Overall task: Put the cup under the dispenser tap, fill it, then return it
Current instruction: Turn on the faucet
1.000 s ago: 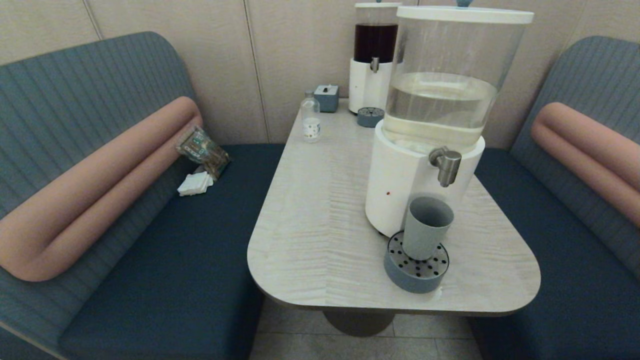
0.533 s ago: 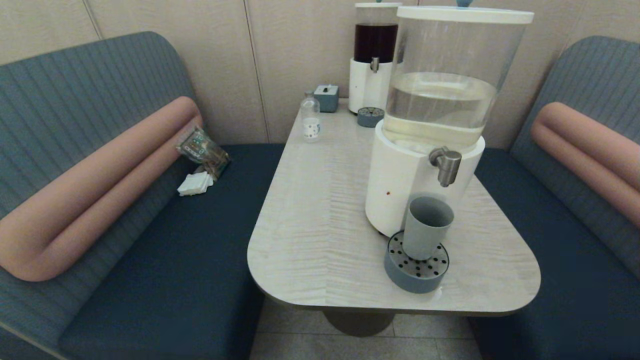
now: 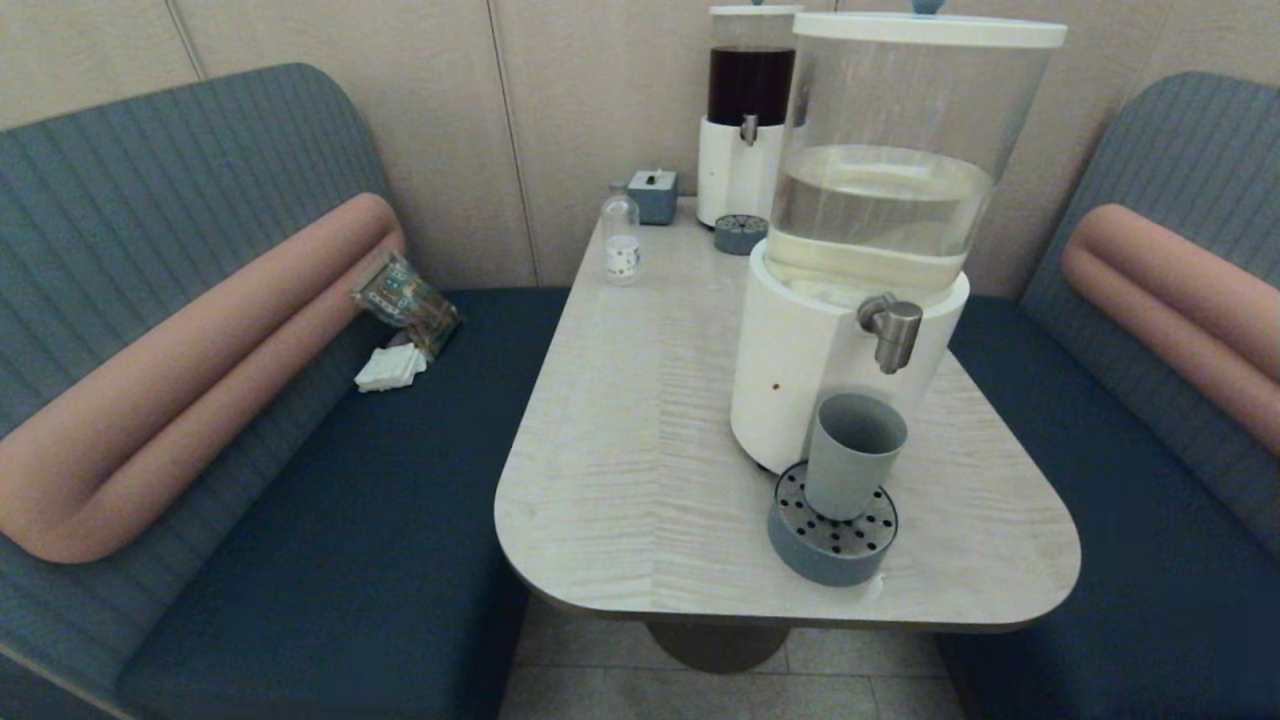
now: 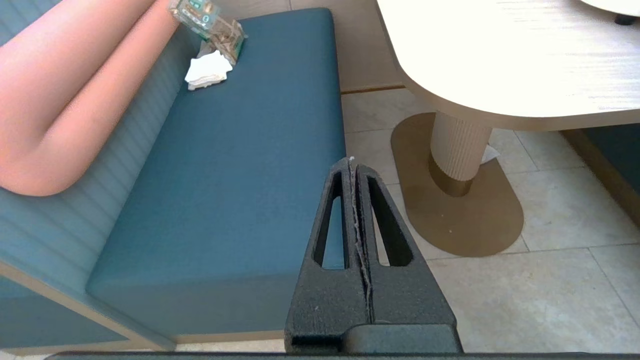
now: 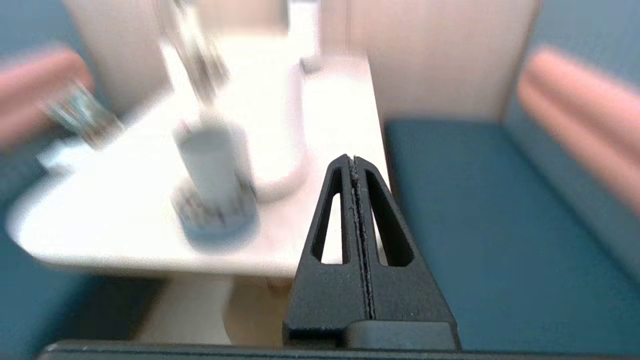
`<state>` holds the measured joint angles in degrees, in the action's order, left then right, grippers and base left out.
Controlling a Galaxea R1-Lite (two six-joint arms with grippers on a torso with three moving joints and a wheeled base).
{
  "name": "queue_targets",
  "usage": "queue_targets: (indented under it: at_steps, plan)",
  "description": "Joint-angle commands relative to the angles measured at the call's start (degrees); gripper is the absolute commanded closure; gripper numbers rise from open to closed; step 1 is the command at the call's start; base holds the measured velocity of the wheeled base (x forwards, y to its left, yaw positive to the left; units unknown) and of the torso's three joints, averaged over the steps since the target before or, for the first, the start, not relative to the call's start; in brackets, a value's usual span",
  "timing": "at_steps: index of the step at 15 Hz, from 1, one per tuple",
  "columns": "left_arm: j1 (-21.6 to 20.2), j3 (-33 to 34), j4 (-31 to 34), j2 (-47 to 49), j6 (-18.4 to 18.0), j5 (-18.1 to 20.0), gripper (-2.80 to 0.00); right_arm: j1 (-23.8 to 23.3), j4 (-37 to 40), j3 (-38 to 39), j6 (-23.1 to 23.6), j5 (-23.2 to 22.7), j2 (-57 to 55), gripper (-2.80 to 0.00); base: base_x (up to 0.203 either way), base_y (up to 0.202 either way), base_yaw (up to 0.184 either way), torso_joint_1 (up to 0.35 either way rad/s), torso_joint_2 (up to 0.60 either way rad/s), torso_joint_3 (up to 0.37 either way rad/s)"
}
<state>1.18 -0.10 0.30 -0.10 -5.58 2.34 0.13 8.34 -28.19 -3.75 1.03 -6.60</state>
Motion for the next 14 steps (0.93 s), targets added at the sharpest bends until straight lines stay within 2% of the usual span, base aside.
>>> queue_targets:
  at_steps: [1,4,6,7,9,10,13,14]
  plan:
    - [0.0,0.0,0.0,-0.1,0.0,0.0,0.0,-0.1,2.1,-13.5,-0.3,-0.9,-16.4,0.0,0.0,0.0,0.0,0.0,0.0,0.0]
    - [0.0,0.0,0.0,-0.1,0.0,-0.1,0.0,1.0,10.3,-37.8,-0.6,-1.8,-37.6,0.0,0.0,0.0,0.0,0.0,0.0,0.0]
    - [0.0,0.0,0.0,-0.1,0.0,0.0,0.0,3.5,23.5,-55.1,-0.9,-1.9,-51.8,0.0,0.0,0.0,0.0,0.0,0.0,0.0]
    - [0.0,0.0,0.0,-0.1,0.0,0.0,0.0,5.0,30.7,-61.5,-1.0,-1.6,-57.8,0.0,0.0,0.0,0.0,0.0,0.0,0.0]
    - [0.0,0.0,0.0,-0.1,0.0,0.0,0.0,8.6,43.0,-69.9,-1.0,0.9,-68.0,0.0,0.0,0.0,0.0,0.0,0.0,0.0]
    - [0.0,0.0,0.0,-0.1,0.0,0.0,0.0,10.8,46.8,-72.4,-0.9,2.5,-71.8,0.0,0.0,0.0,0.0,0.0,0.0,0.0]
    - [0.0,0.0,0.0,-0.1,0.0,0.0,0.0,16.3,53.8,-79.6,0.6,7.0,-80.6,0.0,0.0,0.0,0.0,0.0,0.0,0.0]
    - [0.0,0.0,0.0,-0.1,0.0,0.0,0.0,18.6,54.3,-80.9,1.6,10.4,-82.6,0.0,0.0,0.0,0.0,0.0,0.0,0.0]
